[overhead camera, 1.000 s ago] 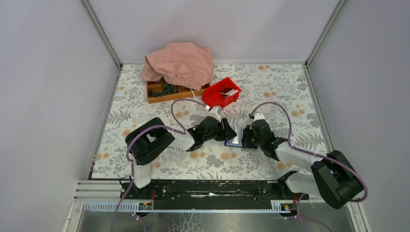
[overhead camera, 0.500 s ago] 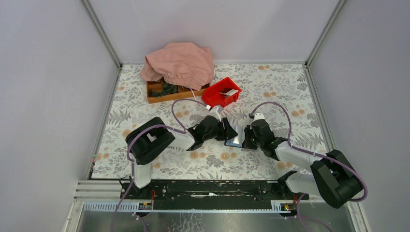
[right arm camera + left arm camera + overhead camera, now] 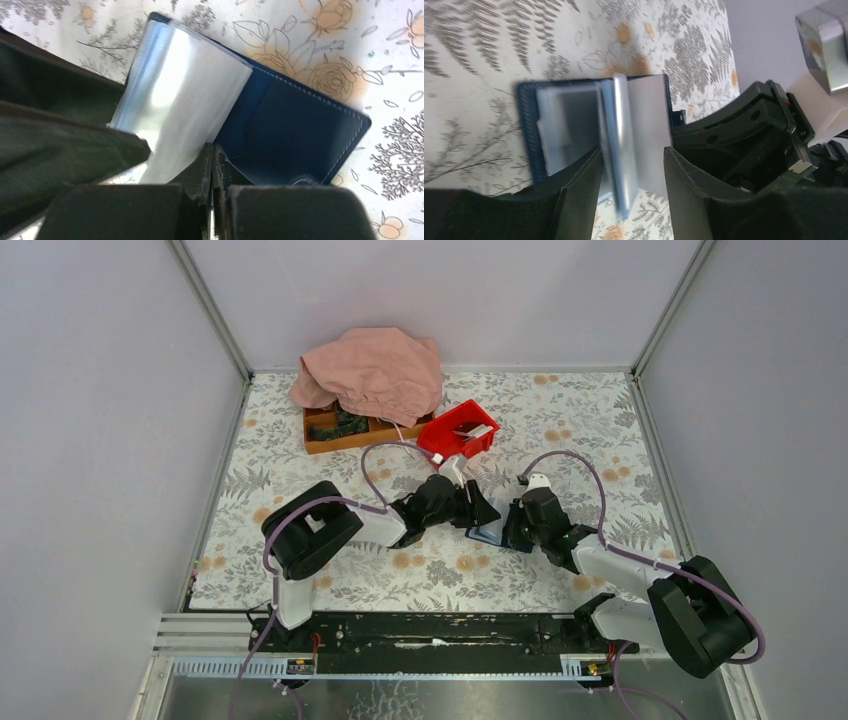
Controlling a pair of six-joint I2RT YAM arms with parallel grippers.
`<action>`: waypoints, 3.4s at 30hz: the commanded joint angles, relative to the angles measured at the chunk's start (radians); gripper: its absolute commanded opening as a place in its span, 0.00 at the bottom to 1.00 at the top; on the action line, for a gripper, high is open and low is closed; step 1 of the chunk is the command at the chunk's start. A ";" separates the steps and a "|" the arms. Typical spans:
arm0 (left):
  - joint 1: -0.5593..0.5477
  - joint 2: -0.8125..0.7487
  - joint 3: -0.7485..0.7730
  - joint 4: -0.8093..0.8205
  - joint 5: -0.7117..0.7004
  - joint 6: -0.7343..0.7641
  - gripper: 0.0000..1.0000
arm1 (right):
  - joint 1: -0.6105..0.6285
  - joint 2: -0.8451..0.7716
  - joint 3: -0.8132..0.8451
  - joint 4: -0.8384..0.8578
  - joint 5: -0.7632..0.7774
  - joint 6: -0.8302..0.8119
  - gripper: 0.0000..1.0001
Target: Take the credit cards out of the card holder
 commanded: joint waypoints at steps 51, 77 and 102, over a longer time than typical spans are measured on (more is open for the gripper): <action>-0.085 0.083 0.150 0.019 0.113 -0.027 0.56 | 0.003 -0.536 0.013 -0.354 0.458 0.161 0.60; -0.078 -0.028 0.073 -0.174 -0.150 0.164 0.56 | 0.003 -0.257 0.008 -0.114 0.112 0.126 0.01; -0.015 0.009 -0.011 -0.130 -0.113 0.148 0.56 | -0.006 -0.133 0.029 -0.066 0.108 0.156 0.38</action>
